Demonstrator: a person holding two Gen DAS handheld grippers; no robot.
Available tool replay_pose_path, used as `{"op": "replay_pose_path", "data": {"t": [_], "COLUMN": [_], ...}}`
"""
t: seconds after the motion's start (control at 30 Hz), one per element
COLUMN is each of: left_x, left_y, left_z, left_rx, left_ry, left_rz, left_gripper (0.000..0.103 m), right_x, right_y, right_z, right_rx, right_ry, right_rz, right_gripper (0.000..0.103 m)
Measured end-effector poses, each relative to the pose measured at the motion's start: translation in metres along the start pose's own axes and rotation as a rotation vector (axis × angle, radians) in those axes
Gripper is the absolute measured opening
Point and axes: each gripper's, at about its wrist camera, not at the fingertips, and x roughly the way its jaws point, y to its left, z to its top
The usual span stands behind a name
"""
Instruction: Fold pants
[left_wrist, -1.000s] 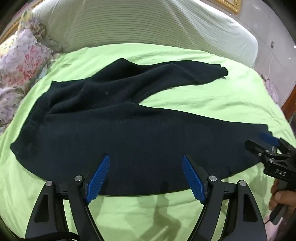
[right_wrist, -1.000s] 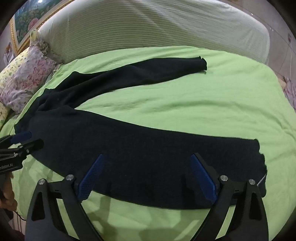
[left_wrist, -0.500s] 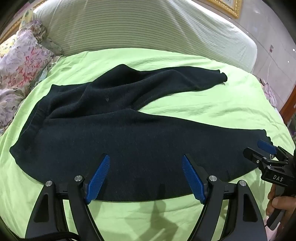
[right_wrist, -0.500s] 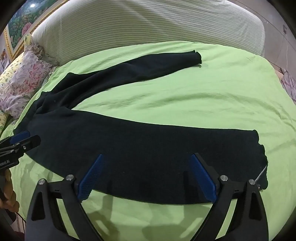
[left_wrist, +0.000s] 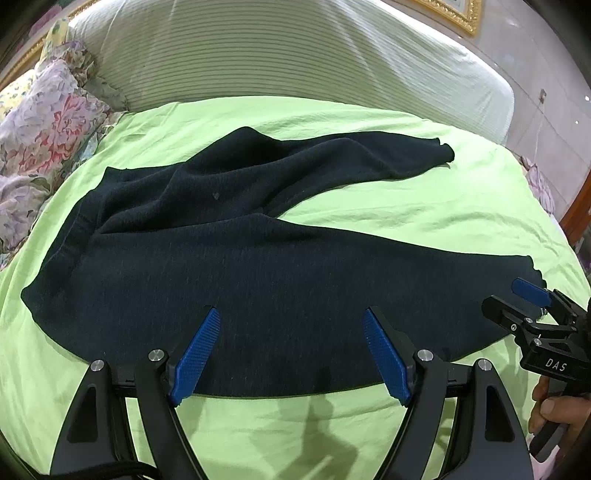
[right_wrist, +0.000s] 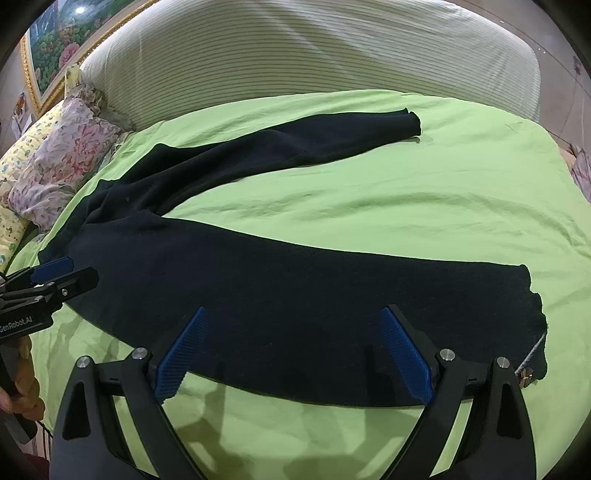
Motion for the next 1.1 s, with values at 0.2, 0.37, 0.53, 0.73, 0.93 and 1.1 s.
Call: {"op": "replay_pose_path", "data": {"t": [0.2, 0.37, 0.53, 0.73, 0.93, 1.1], "left_x": [0.0003, 0.0006, 0.0007, 0.0, 0.0003, -0.0014], "left_y": [0.0017, 0.0018, 0.0012, 0.0013, 0.0014, 0.0008], "left_z": [0.0011, 0.0007, -0.0002, -0.0001, 0.0002, 0.0004], "left_rx": [-0.003, -0.004, -0.004, -0.006, -0.004, 0.0], "left_ry": [0.006, 0.004, 0.007, 0.007, 0.014, 0.01], "left_rz": [0.0, 0.003, 0.003, 0.003, 0.002, 0.005], "left_gripper": [0.081, 0.081, 0.081, 0.081, 0.081, 0.081], "right_x": [0.0007, 0.001, 0.0009, 0.0008, 0.0005, 0.0], "right_y": [0.001, 0.0014, 0.0029, 0.0032, 0.0039, 0.0044], "right_z": [0.0017, 0.0012, 0.0003, -0.0002, -0.0008, -0.0012], "right_rx": [0.001, 0.003, 0.003, 0.005, 0.006, 0.008], "right_ry": [0.005, 0.002, 0.0, 0.001, 0.002, 0.002], "right_rz": [0.007, 0.01, 0.011, 0.013, 0.012, 0.013], "right_gripper": [0.094, 0.094, 0.094, 0.094, 0.094, 0.094]}}
